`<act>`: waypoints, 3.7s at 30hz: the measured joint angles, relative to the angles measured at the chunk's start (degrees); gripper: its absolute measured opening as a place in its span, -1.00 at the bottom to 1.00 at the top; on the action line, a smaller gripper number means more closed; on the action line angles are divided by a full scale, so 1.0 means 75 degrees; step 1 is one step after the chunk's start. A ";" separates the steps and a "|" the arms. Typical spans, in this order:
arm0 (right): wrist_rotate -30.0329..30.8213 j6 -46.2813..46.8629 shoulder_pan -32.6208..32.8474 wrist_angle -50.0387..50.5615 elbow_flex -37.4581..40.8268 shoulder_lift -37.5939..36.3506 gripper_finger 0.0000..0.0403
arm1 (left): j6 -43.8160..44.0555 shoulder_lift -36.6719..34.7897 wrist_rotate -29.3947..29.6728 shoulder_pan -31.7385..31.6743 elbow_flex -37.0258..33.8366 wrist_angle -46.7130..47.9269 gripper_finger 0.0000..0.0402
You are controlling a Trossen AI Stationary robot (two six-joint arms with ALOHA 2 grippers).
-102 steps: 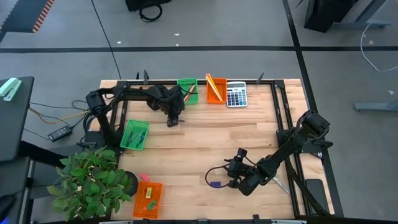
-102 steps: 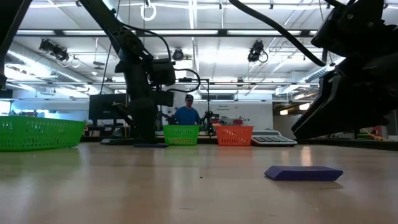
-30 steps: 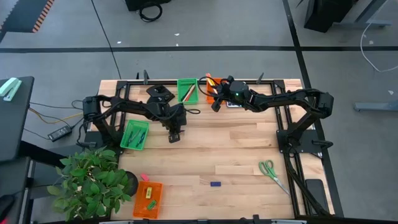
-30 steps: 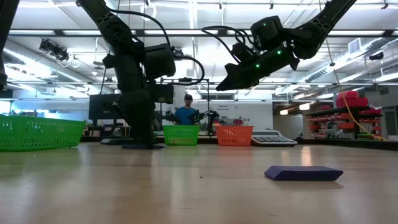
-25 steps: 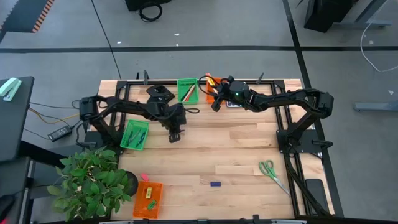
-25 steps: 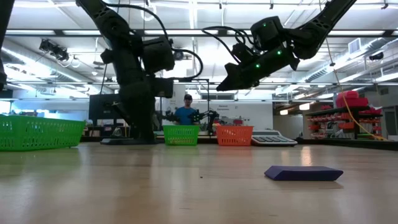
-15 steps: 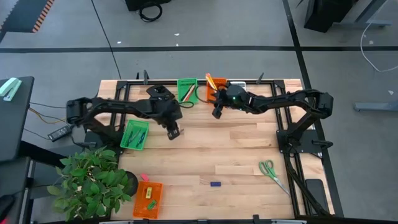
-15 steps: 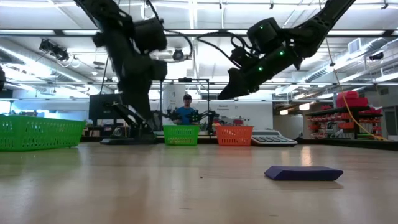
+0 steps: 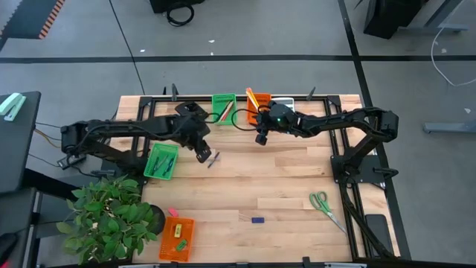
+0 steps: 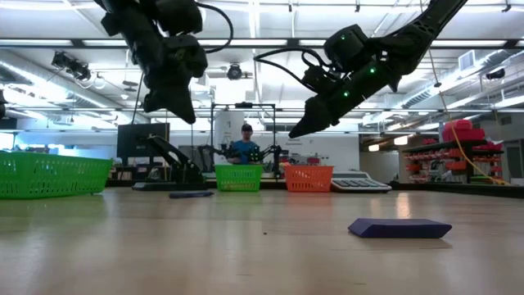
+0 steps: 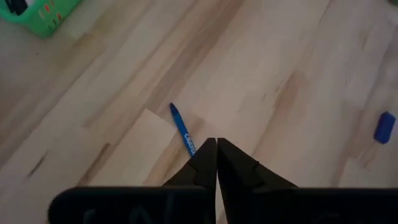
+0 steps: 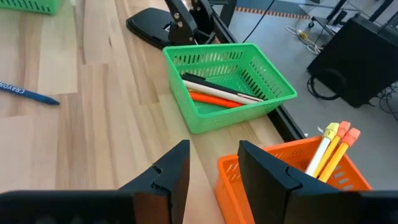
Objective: Sort crayons/erasers/pens/pencils in bins
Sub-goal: Put the blue crayon into the bottom green bin
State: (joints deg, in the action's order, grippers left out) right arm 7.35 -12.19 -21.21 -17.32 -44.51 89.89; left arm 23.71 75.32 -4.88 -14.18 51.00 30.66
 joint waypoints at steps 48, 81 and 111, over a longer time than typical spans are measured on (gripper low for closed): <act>-0.2753 0.0547 -0.0082 0.1026 0.0000 -0.0012 -0.29 | 0.3608 0.2361 0.4036 0.1842 0.0006 -0.2177 -0.49; -0.2818 0.1027 0.0206 0.1215 0.0455 -0.0003 -0.29 | 0.3747 0.2544 0.2382 0.1729 0.0005 -0.0468 -0.48; -0.2818 0.1185 0.0206 0.1021 0.0527 -0.0003 -0.29 | 0.3150 0.3192 0.2236 0.1793 0.0015 -0.0613 -0.90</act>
State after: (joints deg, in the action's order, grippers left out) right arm -13.78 -3.29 -19.66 -9.66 -40.56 89.86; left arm 47.33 99.26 11.89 -0.73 51.11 26.06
